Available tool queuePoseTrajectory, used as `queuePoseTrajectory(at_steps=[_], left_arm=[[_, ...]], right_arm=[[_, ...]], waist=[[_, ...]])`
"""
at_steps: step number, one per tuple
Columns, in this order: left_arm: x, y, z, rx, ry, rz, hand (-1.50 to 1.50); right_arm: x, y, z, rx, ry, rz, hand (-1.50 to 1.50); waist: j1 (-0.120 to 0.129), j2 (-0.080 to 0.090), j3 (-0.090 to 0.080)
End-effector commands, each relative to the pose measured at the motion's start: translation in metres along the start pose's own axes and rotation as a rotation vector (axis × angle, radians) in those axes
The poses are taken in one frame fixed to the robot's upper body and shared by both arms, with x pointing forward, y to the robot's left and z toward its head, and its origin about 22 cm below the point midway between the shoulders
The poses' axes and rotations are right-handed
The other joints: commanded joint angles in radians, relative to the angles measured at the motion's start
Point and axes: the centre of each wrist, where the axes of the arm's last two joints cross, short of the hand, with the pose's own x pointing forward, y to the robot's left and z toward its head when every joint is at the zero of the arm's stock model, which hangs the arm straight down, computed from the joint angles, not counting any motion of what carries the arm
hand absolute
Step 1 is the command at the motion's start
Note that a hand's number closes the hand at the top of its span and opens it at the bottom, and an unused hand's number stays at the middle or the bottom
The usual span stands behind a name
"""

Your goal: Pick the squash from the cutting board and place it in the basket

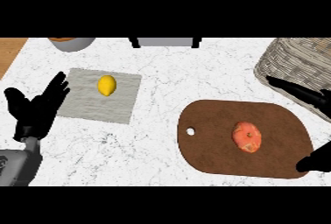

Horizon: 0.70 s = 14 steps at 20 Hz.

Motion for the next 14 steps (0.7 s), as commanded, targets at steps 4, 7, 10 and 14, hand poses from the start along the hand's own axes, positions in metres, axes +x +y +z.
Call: queuePoseTrajectory(at_steps=[4,7,10,14], left_arm=[[0.002,0.018,0.011,0.000,0.009,-0.012,0.00],[-0.014,0.019,0.000,0.000,0.002,0.004,0.00],[-0.009,0.015,0.002,0.011,-0.008,-0.009,0.00],[0.008,0.003,0.006,-0.002,-0.011,-0.002,0.00]], right_arm=[[-0.020,0.035,-0.019,0.011,0.034,-0.005,-1.50],[-0.021,0.072,-0.032,0.054,0.044,0.041,-1.50],[-0.047,0.070,-0.043,0.112,0.091,0.049,-1.50],[-0.047,0.076,-0.028,0.132,0.110,0.071,-1.50]], waist=[[0.000,-0.002,-0.001],[-0.003,-0.001,-0.001],[0.001,0.000,-0.001],[-0.004,-0.003,-0.001]])
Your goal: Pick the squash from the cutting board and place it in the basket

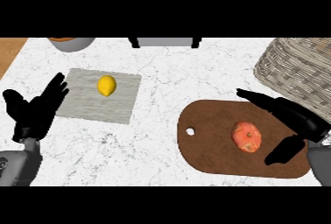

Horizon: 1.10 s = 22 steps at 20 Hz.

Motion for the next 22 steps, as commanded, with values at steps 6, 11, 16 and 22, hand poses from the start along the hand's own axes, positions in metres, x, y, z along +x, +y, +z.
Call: queuePoseTrajectory(at_steps=[6,11,16,22], left_arm=[[0.007,0.002,-0.001,0.009,-0.006,0.000,0.00],[-0.018,-0.005,0.003,-0.008,0.009,-0.006,0.00],[-0.004,0.008,0.002,-0.003,-0.007,0.003,0.00],[-0.004,-0.015,-0.001,-0.001,0.008,-0.002,0.00]], right_arm=[[-0.015,-0.020,0.009,-0.001,-0.023,0.009,-1.50],[-0.035,0.000,0.007,0.044,-0.055,-0.050,-1.50],[-0.014,0.020,0.009,0.058,-0.100,-0.040,-1.50],[-0.026,0.023,-0.001,0.053,-0.041,0.037,-1.50]], waist=[[-0.002,-0.001,0.000],[-0.002,0.000,0.000],[-0.004,-0.001,0.000],[-0.001,0.000,0.000]])
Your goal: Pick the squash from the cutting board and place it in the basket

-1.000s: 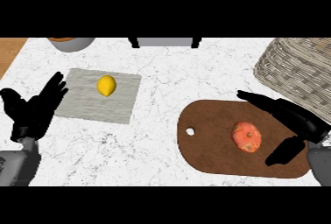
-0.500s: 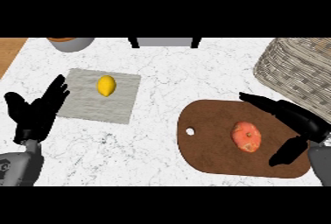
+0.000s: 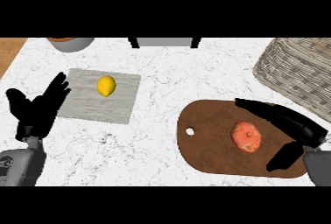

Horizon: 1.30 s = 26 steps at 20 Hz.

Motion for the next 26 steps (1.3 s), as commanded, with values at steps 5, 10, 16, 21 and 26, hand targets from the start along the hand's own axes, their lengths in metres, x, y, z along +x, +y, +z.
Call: queuePoseTrajectory(at_steps=[5,10,16,21,26], left_arm=[[0.011,-0.004,0.003,0.000,-0.003,-0.002,0.00],[-0.006,-0.001,0.016,0.005,0.005,0.000,0.00],[-0.020,-0.010,-0.007,0.004,0.007,-0.005,0.00],[-0.008,-0.013,0.002,-0.011,0.004,-0.006,0.00],[0.005,-0.005,-0.002,-0.017,-0.009,-0.014,0.00]], right_arm=[[0.005,0.014,-0.020,-0.009,0.046,0.066,-1.50],[-0.007,0.035,-0.003,0.033,0.031,0.118,1.50],[-0.003,0.044,-0.030,0.072,0.018,0.203,1.50],[0.021,0.063,-0.061,-0.074,0.222,0.113,1.50],[0.040,0.064,-0.091,-0.278,0.586,0.003,1.50]], waist=[[0.001,0.000,0.000],[0.002,-0.001,0.000],[-0.001,0.000,0.000],[-0.002,-0.002,-0.001],[0.014,0.001,-0.002]])
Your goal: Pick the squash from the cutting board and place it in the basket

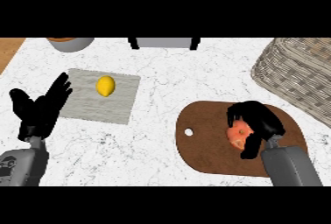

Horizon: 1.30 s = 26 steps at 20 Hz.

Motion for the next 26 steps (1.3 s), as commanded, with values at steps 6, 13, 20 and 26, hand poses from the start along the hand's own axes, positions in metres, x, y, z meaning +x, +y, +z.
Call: queuePoseTrajectory(at_steps=[6,13,20,26], left_arm=[[0.006,-0.003,-0.008,-0.022,0.007,-0.023,0.00],[0.002,-0.012,-0.006,-0.029,-0.010,-0.007,0.00],[-0.011,-0.008,-0.003,0.005,0.013,0.020,0.00],[-0.002,-0.001,0.007,0.010,0.000,0.005,0.00]], right_arm=[[0.087,0.023,-0.033,-0.153,0.353,-0.187,1.50],[0.149,-0.015,-0.026,-0.489,0.132,-0.545,1.50],[0.220,-0.041,0.000,-0.734,0.105,-0.501,1.50],[0.242,-0.101,0.003,-0.847,0.221,-0.454,1.50]], waist=[[0.040,0.020,0.024],[0.052,0.018,0.025],[0.004,0.009,0.022],[0.004,0.010,0.022]])
